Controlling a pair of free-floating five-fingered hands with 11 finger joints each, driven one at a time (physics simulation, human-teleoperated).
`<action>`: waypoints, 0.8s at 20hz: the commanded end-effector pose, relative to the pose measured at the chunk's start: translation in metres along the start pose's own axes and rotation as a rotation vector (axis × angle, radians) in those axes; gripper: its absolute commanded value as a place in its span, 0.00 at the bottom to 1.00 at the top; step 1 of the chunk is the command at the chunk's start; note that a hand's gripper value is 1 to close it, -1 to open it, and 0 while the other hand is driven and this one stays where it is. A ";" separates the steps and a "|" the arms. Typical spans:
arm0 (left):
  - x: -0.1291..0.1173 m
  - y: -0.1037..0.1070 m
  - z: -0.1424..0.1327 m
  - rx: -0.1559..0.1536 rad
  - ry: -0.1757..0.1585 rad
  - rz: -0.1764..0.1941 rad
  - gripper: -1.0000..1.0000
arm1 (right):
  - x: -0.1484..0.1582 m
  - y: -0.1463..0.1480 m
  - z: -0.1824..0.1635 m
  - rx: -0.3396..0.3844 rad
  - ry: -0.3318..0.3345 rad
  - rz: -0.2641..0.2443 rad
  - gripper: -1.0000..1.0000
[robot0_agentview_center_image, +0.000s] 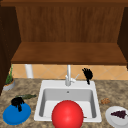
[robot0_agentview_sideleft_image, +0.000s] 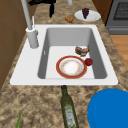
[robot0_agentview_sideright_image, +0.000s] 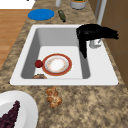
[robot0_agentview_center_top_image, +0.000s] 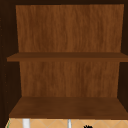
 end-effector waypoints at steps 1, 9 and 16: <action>0.000 0.000 0.000 0.000 0.000 0.000 0.50 | -0.003 -0.001 0.017 0.055 0.023 -0.044 0.00; 0.000 0.000 0.000 0.000 0.000 0.000 0.50 | -0.007 -0.005 0.058 0.096 0.041 -0.050 0.00; 0.000 0.000 0.000 0.000 0.000 0.000 0.50 | 0.000 -0.010 0.100 0.086 0.094 -0.039 0.00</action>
